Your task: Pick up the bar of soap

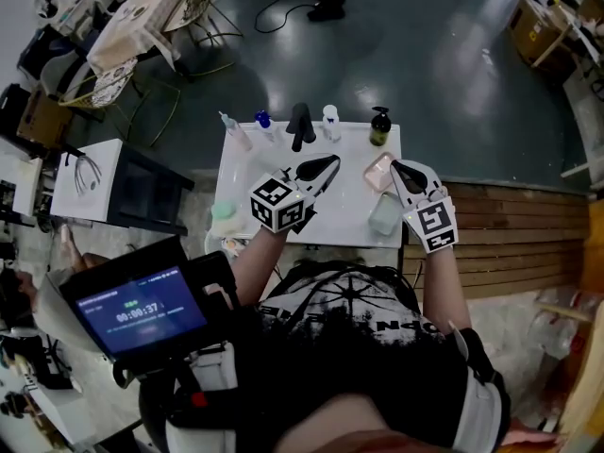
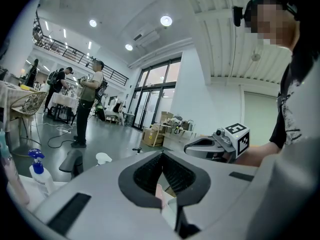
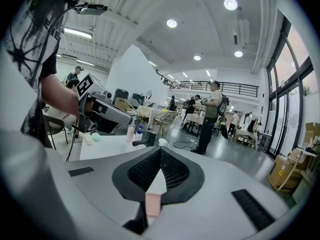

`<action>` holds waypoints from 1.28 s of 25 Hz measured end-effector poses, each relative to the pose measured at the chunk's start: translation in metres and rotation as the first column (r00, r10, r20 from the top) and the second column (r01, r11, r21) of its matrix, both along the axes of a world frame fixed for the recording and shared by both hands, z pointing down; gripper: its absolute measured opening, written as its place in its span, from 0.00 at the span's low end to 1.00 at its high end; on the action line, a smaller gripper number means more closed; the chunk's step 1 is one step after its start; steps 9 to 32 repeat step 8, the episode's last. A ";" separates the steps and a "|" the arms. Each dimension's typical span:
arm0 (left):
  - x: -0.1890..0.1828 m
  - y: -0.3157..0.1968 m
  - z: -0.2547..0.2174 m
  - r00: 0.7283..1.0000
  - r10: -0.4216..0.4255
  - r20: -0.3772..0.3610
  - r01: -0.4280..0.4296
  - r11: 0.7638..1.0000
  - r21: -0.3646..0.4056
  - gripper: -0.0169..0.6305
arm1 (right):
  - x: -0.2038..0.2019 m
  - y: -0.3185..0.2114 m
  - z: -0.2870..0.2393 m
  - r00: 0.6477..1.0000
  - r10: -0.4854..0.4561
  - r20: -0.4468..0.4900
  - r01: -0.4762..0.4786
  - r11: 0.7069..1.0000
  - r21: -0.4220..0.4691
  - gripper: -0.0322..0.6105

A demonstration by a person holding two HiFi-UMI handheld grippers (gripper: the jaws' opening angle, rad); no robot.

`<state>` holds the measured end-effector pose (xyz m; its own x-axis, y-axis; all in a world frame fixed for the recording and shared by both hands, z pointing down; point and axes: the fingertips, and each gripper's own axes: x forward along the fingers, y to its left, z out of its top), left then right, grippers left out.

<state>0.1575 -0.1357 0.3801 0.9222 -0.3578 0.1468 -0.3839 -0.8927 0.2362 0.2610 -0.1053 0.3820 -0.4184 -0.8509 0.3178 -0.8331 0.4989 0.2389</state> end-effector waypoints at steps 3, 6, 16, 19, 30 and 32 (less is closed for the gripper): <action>0.000 0.000 0.000 1.000 -0.001 -0.001 0.001 1.000 0.000 0.04 | 0.000 0.000 0.000 1.000 -0.001 0.000 0.001 1.000 0.002 0.07; 0.001 -0.001 0.001 1.000 0.000 0.000 0.000 1.000 0.002 0.04 | -0.001 -0.001 0.001 1.000 -0.003 0.001 0.003 1.000 0.003 0.07; 0.001 -0.001 0.001 1.000 0.000 0.000 0.000 1.000 0.004 0.04 | -0.002 -0.002 0.001 1.000 -0.005 0.001 0.005 1.000 0.005 0.07; 0.001 -0.001 0.001 1.000 0.000 0.000 0.000 1.000 0.004 0.04 | -0.002 -0.002 0.001 1.000 -0.005 0.001 0.005 1.000 0.005 0.07; 0.001 -0.001 0.001 1.000 0.000 0.000 0.000 1.000 0.004 0.04 | -0.002 -0.002 0.001 1.000 -0.005 0.001 0.005 1.000 0.005 0.07; 0.001 -0.001 0.001 1.000 0.000 0.000 0.000 1.000 0.004 0.04 | -0.002 -0.002 0.001 1.000 -0.005 0.001 0.005 1.000 0.005 0.07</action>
